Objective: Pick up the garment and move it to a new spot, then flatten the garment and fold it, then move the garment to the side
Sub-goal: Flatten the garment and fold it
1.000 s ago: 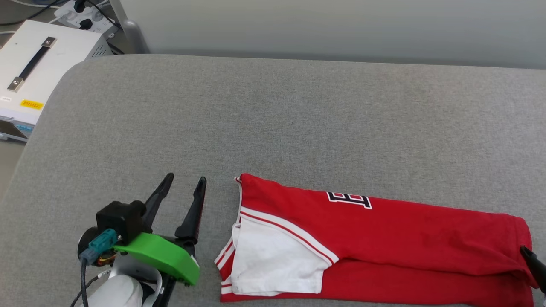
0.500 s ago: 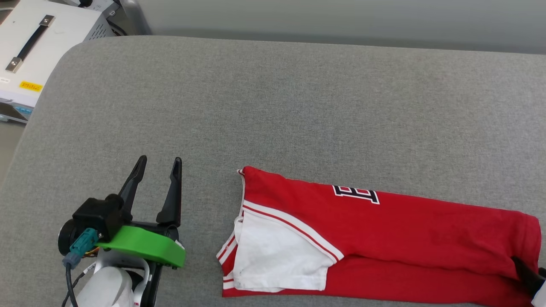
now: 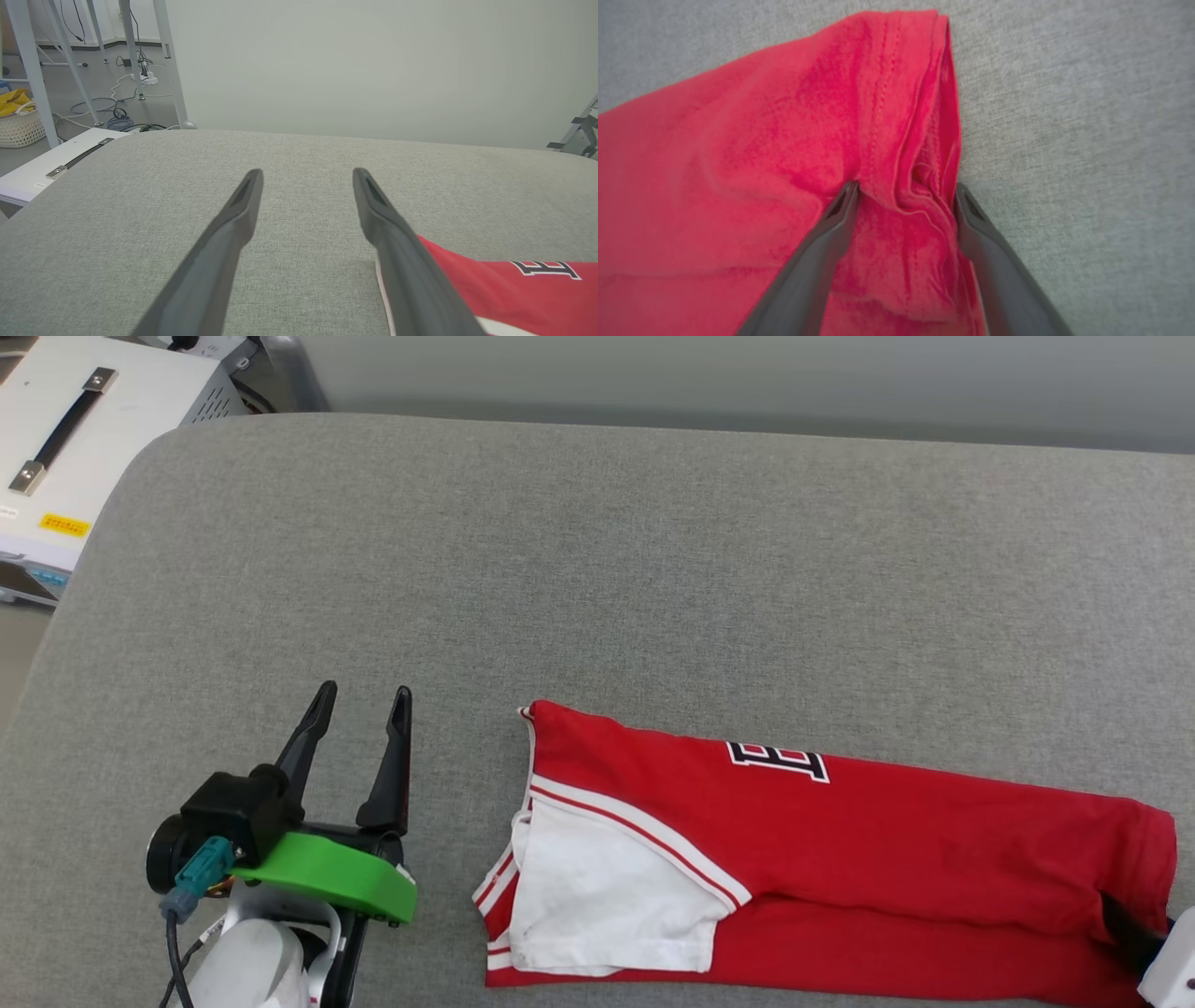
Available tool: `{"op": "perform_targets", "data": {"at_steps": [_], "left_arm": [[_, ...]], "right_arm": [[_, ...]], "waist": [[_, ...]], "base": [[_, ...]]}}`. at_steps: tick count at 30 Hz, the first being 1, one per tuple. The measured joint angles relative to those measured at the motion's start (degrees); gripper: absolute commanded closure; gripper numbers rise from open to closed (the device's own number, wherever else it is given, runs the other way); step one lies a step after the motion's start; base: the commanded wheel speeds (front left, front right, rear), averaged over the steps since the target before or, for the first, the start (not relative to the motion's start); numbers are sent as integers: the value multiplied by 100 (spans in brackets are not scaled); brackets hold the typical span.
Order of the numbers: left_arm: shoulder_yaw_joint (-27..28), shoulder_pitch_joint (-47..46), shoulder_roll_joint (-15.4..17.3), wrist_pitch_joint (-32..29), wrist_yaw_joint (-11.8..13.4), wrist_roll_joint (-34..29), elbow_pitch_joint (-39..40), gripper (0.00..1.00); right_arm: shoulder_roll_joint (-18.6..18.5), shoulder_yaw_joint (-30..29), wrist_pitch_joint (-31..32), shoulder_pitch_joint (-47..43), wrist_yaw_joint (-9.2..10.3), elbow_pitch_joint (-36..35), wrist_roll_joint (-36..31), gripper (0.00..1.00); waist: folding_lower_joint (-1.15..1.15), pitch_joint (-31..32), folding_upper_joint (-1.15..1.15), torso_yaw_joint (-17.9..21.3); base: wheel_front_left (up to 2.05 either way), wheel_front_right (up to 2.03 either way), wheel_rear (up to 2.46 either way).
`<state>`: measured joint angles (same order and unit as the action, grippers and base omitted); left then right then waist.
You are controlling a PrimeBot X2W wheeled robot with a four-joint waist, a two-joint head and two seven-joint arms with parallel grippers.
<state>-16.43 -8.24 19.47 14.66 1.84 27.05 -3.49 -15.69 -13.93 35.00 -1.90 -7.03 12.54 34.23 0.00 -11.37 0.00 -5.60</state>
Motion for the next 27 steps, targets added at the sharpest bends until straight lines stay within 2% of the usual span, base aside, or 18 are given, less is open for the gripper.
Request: {"op": "perform_targets", "data": {"at_steps": [1, 13, 22, 27], "left_arm": [[18, 2, -31, 0, -33, -24, -12, 0], [185, 149, -332, 0, -316, -275, -176, 0], [290, 208, -461, 0, -449, -359, -314, 0], [357, 242, -513, 0, -501, -391, -359, 0]], "right_arm": [[-30, 44, -54, 0, 0, 27, -7, 100], [-238, 74, -483, 77, -58, 226, 25, 100], [-670, -615, -913, 210, -56, 398, -553, 100], [-693, -756, -817, 273, -56, 311, -730, 100]], "waist": [[0, 15, 0, 0], [0, 238, 0, 41], [0, 366, 0, 103], [0, 465, 0, 135]], "base": [[0, 0, 0], [0, 0, 0], [0, 0, 0], [0, 0, 0]]}}
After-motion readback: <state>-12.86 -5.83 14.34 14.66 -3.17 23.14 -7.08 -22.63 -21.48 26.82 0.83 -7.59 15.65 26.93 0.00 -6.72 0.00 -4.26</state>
